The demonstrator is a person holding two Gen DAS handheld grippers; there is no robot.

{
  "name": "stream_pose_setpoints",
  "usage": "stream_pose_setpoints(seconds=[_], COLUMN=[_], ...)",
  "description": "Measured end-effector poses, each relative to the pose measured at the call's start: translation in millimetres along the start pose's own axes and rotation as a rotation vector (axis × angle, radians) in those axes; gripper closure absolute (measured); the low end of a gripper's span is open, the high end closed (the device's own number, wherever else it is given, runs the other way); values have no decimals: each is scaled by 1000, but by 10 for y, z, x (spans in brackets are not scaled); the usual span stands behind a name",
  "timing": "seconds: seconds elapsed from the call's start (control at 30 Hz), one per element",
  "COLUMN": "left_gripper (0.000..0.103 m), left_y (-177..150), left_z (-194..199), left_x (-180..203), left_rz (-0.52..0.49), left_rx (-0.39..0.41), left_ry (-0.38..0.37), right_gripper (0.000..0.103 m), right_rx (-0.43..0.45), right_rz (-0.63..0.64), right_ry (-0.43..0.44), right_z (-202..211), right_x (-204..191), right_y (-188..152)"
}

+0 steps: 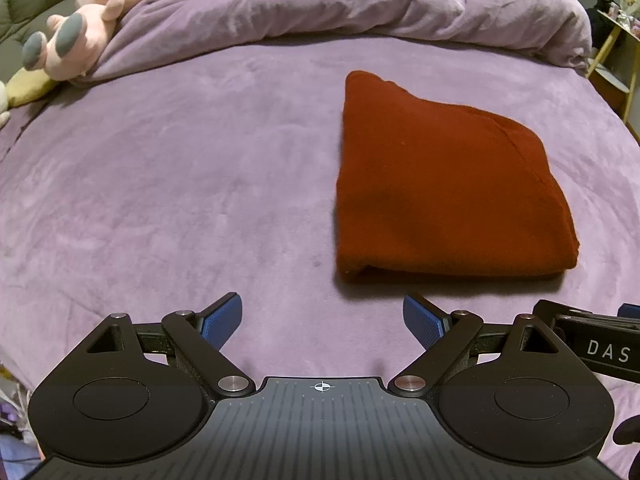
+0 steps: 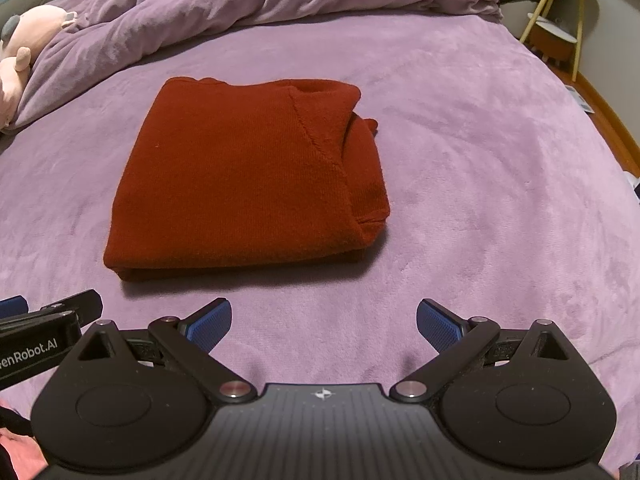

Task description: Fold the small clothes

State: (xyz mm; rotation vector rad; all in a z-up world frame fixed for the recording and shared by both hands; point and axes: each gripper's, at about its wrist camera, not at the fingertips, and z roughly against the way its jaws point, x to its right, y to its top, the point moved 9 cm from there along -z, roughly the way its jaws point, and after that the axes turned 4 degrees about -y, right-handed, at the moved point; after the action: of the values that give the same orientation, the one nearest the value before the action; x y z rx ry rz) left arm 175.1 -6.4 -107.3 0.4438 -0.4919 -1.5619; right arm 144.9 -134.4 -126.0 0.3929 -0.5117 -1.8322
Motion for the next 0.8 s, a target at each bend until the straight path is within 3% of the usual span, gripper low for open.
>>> stream_pose_setpoints(seconds=[0.4, 0.6, 0.8], left_gripper=[11, 11, 10], left_y=[-3, -15, -14], left_z=[-34, -67, -101], left_x=[-11, 33, 47], left_rz=[-15, -24, -46], left_rx=[5, -14, -27], left_ry=[22, -8, 36], right_gripper=[4, 4, 4], right_rx=[-2, -8, -4], right_rz=[-1, -2, -3], right_ry=[-2, 0, -4], right_z=[-8, -23, -30], right_x=[-1, 4, 8], right_y=[5, 4, 13])
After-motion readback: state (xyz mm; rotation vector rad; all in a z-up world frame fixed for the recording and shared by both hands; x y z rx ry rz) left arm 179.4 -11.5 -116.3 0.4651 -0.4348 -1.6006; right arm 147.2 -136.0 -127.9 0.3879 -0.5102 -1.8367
